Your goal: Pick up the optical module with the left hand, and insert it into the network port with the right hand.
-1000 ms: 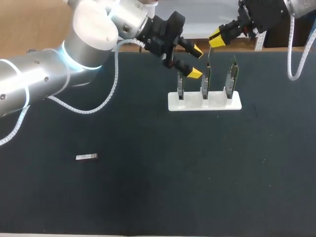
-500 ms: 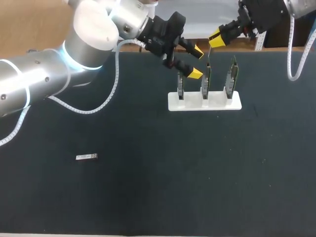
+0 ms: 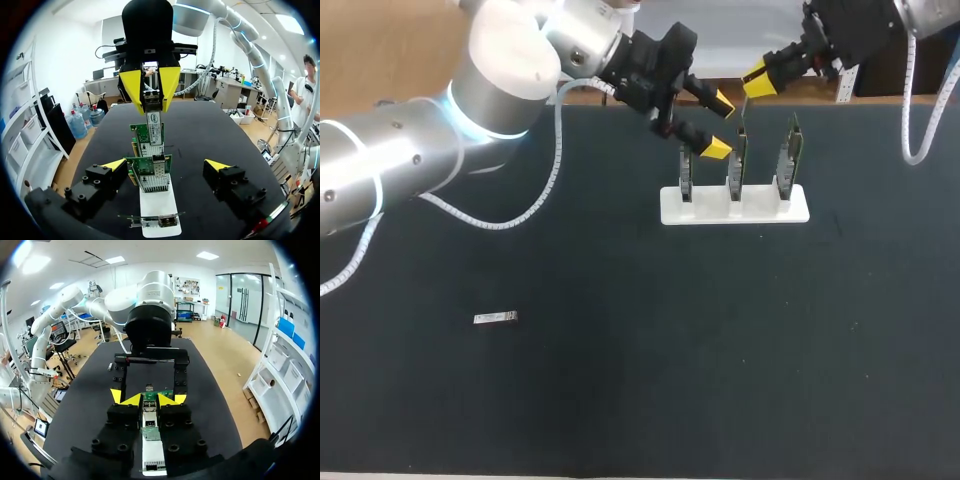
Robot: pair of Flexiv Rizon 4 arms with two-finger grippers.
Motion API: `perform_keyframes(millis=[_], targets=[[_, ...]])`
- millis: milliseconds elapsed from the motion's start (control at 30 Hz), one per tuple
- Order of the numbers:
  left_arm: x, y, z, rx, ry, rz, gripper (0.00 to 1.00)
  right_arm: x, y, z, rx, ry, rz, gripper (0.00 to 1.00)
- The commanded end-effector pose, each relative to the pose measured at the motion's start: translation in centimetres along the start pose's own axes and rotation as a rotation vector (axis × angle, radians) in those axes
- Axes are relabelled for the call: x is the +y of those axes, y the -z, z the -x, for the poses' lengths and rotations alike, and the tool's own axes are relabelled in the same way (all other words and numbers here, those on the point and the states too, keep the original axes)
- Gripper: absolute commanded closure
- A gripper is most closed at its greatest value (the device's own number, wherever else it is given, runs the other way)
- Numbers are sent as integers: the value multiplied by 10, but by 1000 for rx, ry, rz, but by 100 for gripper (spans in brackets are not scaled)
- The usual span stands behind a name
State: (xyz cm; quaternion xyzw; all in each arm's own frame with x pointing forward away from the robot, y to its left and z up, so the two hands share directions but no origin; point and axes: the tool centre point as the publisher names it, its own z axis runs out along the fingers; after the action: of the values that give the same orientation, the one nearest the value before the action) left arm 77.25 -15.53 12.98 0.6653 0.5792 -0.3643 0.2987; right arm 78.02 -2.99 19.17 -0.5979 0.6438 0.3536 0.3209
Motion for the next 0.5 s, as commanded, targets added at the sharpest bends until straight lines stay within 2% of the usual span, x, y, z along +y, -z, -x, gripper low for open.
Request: perform_keyframes(millis=[33, 500], targets=[[2, 0, 0, 2, -1, -5, 0, -2, -2, -1, 0, 1, 7, 100], [2, 0, 0, 2, -1, -5, 0, -4, -6, -5, 27, 13, 15, 100]])
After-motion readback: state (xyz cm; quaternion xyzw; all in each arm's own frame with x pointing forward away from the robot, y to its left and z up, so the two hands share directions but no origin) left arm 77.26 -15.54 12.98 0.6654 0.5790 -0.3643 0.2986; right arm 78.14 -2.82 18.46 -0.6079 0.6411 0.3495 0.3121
